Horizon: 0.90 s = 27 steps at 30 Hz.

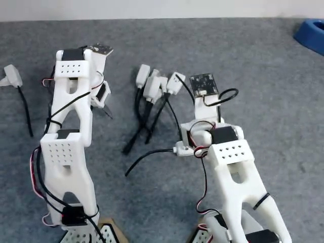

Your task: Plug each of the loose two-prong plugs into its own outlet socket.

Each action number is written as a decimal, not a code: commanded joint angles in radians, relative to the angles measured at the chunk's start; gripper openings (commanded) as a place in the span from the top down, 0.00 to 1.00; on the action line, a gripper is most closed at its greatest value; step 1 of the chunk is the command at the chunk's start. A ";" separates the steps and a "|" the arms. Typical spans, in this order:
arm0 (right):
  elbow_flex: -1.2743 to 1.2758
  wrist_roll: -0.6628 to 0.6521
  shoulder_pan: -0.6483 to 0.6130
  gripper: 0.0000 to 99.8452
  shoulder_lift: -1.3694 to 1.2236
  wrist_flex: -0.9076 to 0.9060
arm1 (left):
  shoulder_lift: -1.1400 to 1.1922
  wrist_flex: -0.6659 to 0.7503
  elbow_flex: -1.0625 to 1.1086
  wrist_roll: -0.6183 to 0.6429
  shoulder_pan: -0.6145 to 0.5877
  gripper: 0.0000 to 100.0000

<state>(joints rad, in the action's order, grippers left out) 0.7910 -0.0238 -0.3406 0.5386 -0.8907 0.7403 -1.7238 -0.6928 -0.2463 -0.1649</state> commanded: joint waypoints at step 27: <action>0.019 0.009 0.053 0.99 0.021 0.059 | -0.013 0.000 -0.002 0.002 0.010 0.73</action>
<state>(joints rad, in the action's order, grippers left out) 0.8186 -0.0238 -0.2931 0.5386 -0.8508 0.7403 -1.7238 -0.6928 -0.2463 -0.1649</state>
